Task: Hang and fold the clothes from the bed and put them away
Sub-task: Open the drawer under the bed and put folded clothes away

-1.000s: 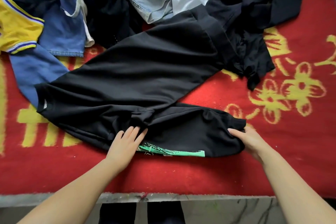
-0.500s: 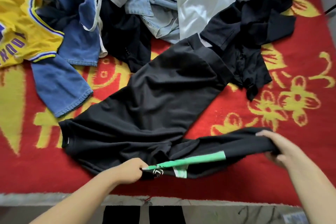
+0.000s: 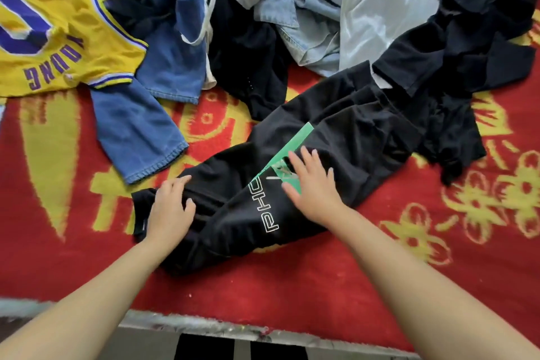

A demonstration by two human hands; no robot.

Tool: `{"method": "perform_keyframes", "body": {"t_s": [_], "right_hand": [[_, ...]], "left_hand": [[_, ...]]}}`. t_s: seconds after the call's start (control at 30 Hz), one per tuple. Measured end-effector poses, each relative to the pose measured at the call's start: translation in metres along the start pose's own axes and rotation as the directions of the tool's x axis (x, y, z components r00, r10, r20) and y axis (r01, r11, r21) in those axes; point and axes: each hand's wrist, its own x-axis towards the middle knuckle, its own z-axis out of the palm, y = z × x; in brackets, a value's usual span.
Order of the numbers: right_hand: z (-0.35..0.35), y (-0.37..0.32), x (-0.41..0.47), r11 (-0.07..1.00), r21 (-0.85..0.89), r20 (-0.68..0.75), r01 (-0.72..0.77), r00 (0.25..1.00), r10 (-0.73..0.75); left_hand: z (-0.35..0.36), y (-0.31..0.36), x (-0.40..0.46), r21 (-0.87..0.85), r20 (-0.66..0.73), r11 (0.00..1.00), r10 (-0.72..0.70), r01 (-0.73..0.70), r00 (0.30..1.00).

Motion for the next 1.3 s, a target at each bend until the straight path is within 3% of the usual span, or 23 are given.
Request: {"method": "perform_keyframes", "body": {"t_s": [0.03, 0.1, 0.17, 0.23, 0.27, 0.33, 0.4, 0.43, 0.47, 0.53, 0.6, 0.63, 0.77, 0.83, 0.9, 1.03, 1.13, 1.2, 1.23, 1.3], "right_hand": [[0.027, -0.001, -0.014, 0.982, -0.183, 0.139, 0.049, 0.990, -0.024], [0.064, 0.004, -0.031, 0.932, -0.353, 0.285, 0.074, 0.958, 0.031], [0.078, 0.006, -0.029, 0.922, -0.384, 0.264, 0.046, 0.963, 0.061], [0.080, -0.001, -0.022, 0.903, -0.428, 0.251, 0.032, 0.964, 0.085], [0.079, -0.005, -0.020, 0.893, -0.449, 0.244, 0.023, 0.965, 0.098], [0.077, -0.018, -0.027, 0.900, -0.436, 0.193, -0.022, 0.974, 0.117], [0.077, -0.044, -0.044, 0.946, -0.324, 0.126, 0.012, 0.992, 0.030], [0.082, -0.059, -0.056, 0.960, -0.265, 0.108, 0.091, 0.992, -0.064], [0.089, -0.075, -0.069, 0.953, -0.239, 0.108, 0.184, 0.981, -0.163], [0.111, -0.100, -0.090, 0.904, -0.307, 0.201, 0.298, 0.949, -0.244], [0.137, -0.113, -0.092, 0.883, -0.360, 0.321, 0.301, 0.929, -0.185], [0.146, -0.117, -0.087, 0.900, -0.360, 0.370, 0.245, 0.923, -0.104], [0.162, -0.159, -0.081, 0.885, -0.454, 0.281, 0.101, 0.959, 0.034], [0.175, -0.178, -0.088, 0.896, -0.411, 0.313, 0.165, 0.949, -0.032], [0.191, -0.187, -0.090, 0.901, -0.370, 0.342, 0.225, 0.935, -0.094], [0.201, -0.199, -0.077, 0.919, -0.369, 0.365, 0.136, 0.931, 0.008], [0.193, -0.197, -0.074, 0.968, -0.234, 0.338, 0.091, 0.941, -0.006], [0.173, -0.187, -0.074, 0.999, 0.045, 0.308, 0.022, 0.951, -0.035], [0.157, -0.181, -0.076, 0.959, 0.280, 0.293, -0.041, 0.955, -0.044], [0.124, -0.166, -0.085, 0.715, 0.690, 0.170, -0.112, 0.985, -0.009]], "left_hand": [[-0.003, -0.012, 0.000, 0.137, -0.035, 0.990, 0.032, -0.027, 0.999], [-0.013, -0.032, 0.003, 0.242, -0.025, 0.967, -0.071, 0.075, 0.997], [-0.020, -0.049, 0.010, 0.128, 0.063, 0.951, -0.292, 0.283, 0.954], [-0.025, -0.064, 0.015, -0.139, 0.183, 0.888, -0.411, 0.437, 0.893], [-0.026, -0.067, 0.015, -0.299, 0.242, 0.818, -0.433, 0.492, 0.868], [-0.029, -0.068, 0.011, -0.590, 0.382, 0.564, -0.435, 0.577, 0.815], [-0.037, -0.076, 0.006, -0.736, 0.438, 0.339, -0.420, 0.585, 0.795], [-0.042, -0.084, 0.001, -0.776, 0.415, 0.291, -0.433, 0.560, 0.800], [-0.047, -0.093, -0.005, -0.803, 0.371, 0.279, -0.456, 0.526, 0.809], [-0.051, -0.114, -0.019, -0.779, 0.249, 0.378, -0.545, 0.500, 0.800], [-0.049, -0.133, -0.029, -0.634, 0.157, 0.527, -0.629, 0.566, 0.761], [-0.046, -0.139, -0.029, -0.571, 0.154, 0.555, -0.652, 0.605, 0.743], [-0.058, -0.145, -0.008, -0.551, 0.397, 0.468, -0.582, 0.691, 0.710], [-0.072, -0.144, 0.000, -0.553, 0.516, 0.444, -0.482, 0.705, 0.708], [-0.088, -0.139, 0.004, -0.554, 0.602, 0.446, -0.369, 0.703, 0.708], [-0.109, -0.116, 0.008, -0.522, 0.701, 0.514, -0.197, 0.681, 0.686], [-0.119, -0.088, 0.014, -0.535, 0.714, 0.530, -0.133, 0.658, 0.688], [-0.126, -0.067, 0.020, -0.573, 0.712, 0.487, -0.104, 0.659, 0.695], [-0.130, -0.056, 0.025, -0.601, 0.709, 0.442, -0.088, 0.666, 0.699], [-0.135, -0.031, 0.035, -0.651, 0.714, 0.330, -0.038, 0.684, 0.699]]}}
